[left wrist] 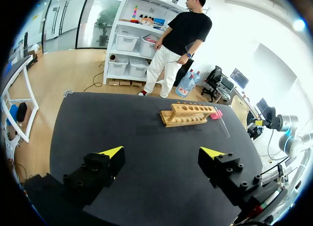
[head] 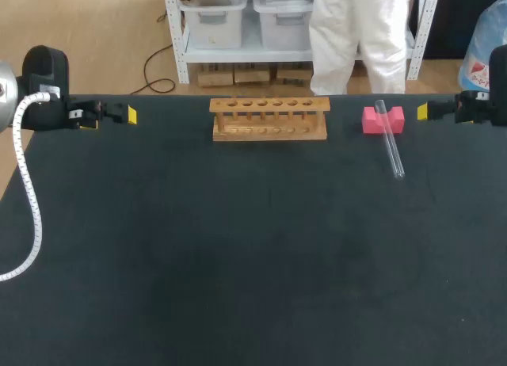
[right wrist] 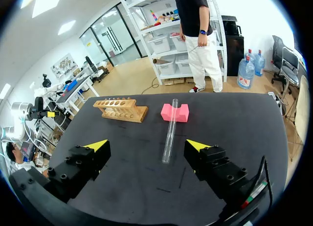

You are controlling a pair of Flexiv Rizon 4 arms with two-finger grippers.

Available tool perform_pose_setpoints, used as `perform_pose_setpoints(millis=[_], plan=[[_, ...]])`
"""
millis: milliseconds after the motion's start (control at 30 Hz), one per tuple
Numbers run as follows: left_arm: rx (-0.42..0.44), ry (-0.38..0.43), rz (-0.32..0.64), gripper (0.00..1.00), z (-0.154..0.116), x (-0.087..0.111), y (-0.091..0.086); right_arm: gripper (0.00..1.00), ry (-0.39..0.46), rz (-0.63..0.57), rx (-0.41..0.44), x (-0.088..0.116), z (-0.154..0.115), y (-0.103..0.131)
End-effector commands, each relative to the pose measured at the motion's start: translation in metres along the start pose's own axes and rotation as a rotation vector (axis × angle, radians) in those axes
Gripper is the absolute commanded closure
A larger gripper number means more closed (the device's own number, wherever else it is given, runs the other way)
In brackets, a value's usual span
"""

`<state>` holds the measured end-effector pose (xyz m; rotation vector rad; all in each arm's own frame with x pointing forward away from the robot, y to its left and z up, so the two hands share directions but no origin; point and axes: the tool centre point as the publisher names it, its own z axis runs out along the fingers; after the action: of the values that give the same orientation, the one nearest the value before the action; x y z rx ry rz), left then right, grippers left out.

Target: Grasp the test tube, adjust it, and insert it.

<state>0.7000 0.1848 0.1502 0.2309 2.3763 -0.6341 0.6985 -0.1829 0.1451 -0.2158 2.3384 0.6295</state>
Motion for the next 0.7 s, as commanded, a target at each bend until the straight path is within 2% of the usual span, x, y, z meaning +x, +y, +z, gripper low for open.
perform_pose_setpoints(millis=[33,367,500,633,667,700], plan=[[-0.004,0.003,-0.001,0.0,0.0,-0.001,-0.001,0.0,0.0,0.0,0.007,0.0,-0.001,0.001],[-0.004,0.003,-0.001,0.0,0.0,-0.001,-0.001,0.0,0.0,0.0,0.007,0.0,-0.001,0.001],[0.095,-0.02,0.065,0.0,0.0,-0.003,0.004,0.0,0.0,0.0,0.007,0.0,-0.001,0.001],[0.222,-0.032,0.181,0.0,0.001,-0.009,0.009,0.0,0.0,0.0,0.007,0.0,-0.001,0.001],[0.232,-0.045,0.204,0.0,0.001,-0.011,0.011,0.0,0.0,0.0,0.007,0.0,-0.001,0.001],[0.281,-0.044,0.223,0.0,0.001,-0.013,0.013,0.0,0.0,0.0,0.007,0.0,-0.001,0.001]])
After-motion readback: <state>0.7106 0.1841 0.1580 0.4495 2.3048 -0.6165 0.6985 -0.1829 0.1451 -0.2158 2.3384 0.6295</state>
